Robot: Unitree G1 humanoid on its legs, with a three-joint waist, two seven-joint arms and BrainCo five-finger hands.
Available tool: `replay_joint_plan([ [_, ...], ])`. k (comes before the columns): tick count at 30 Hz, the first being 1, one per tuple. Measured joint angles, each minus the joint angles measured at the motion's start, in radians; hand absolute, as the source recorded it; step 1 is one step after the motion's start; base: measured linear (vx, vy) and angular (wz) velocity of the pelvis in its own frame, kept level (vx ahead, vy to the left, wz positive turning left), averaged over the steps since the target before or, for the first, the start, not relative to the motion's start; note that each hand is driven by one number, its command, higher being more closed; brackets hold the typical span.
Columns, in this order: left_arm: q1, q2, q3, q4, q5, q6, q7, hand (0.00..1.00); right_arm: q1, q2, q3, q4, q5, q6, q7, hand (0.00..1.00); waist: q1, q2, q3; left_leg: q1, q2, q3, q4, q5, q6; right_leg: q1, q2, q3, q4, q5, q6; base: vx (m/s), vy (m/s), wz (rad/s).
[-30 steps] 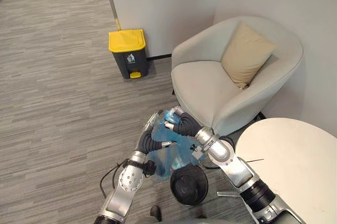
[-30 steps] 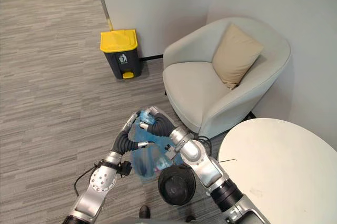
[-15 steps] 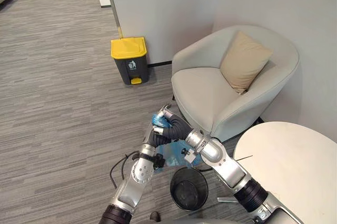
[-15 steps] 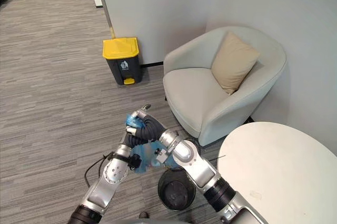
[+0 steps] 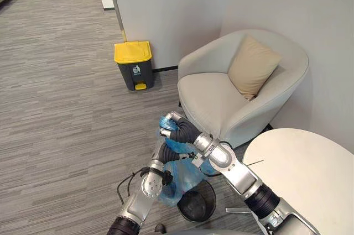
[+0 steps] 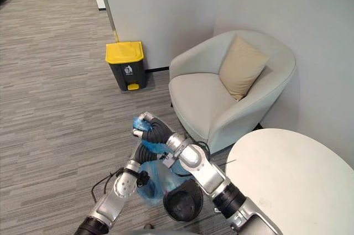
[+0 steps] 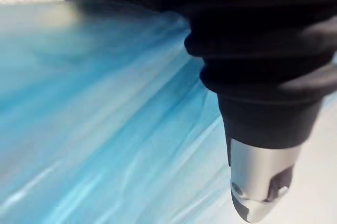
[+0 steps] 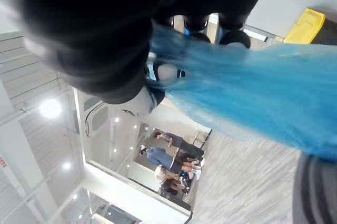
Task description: Gather rubbish on tea table into small bin, then transfer packed bag to large trash can.
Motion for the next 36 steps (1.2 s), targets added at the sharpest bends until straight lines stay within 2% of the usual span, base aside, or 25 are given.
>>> replay_joint_plan([
  [7,0.003,-0.006,-0.004,0.065,0.0,0.004,-0.017,0.0,-0.002,0.003,-0.009,0.0,0.027,0.0,-0.011,1.0,0.022,-0.002,-0.001,0.0,0.004,-0.003,0.0,0.001,-0.001,0.0,0.004,-0.001,0.001,0.0,0.0,0.0,0.0,0.0],
  [15,0.012,-0.005,-0.008,0.084,-0.001,0.007,0.004,0.0,-0.04,0.042,0.009,-0.013,0.135,0.0,-0.005,1.0,0.023,-0.006,-0.003,0.006,0.003,-0.004,0.0,0.001,-0.002,0.007,0.004,-0.001,-0.001,0.0,0.0,0.0,0.0,0.0],
  [20,0.012,-0.005,-0.008,0.102,0.002,0.029,0.012,0.0,-0.04,0.042,0.071,-0.038,0.182,0.0,0.011,1.0,0.023,-0.008,-0.005,0.009,0.005,-0.004,0.0,0.0,-0.003,0.008,0.0,-0.001,0.0,0.0,0.0,0.0,0.0,0.0],
  [25,0.013,-0.006,-0.005,0.134,0.02,0.049,0.062,0.0,-0.041,0.044,0.134,-0.058,0.244,0.0,0.013,1.0,0.023,-0.008,-0.005,0.009,0.005,-0.004,0.0,0.0,-0.003,0.009,-0.002,0.0,-0.001,0.0,0.0,0.0,0.0,0.0],
  [29,0.032,-0.011,-0.011,0.142,0.066,0.066,0.095,0.0,-0.04,0.045,0.212,-0.058,0.248,0.003,0.013,1.0,0.025,-0.008,-0.005,0.008,0.005,-0.004,0.0,-0.001,-0.004,0.009,-0.002,0.0,-0.002,0.0,0.0,0.0,0.0,0.0],
  [31,0.035,-0.007,-0.006,0.178,0.077,0.059,0.112,0.0,-0.04,0.045,0.227,-0.058,0.249,0.004,0.012,1.0,0.025,-0.008,-0.005,0.009,0.005,-0.004,0.0,0.0,-0.004,0.009,-0.002,-0.001,-0.002,0.0,0.0,0.0,0.0,0.0],
  [32,0.039,-0.007,-0.002,0.216,0.081,0.052,0.135,1.0,-0.04,0.045,0.24,-0.057,0.249,0.006,0.012,1.0,0.025,-0.008,-0.005,0.009,0.005,-0.004,0.0,0.0,-0.004,0.009,-0.002,-0.001,-0.002,0.0,0.0,0.0,0.0,0.0],
  [36,0.045,-0.007,0.004,0.282,0.081,0.051,0.17,1.0,-0.04,0.041,0.291,-0.056,0.249,0.021,0.012,1.0,0.025,-0.008,-0.004,0.009,0.006,-0.005,0.0,-0.003,-0.008,0.009,-0.002,-0.001,0.0,0.0,0.0,0.0,0.0,0.0],
])
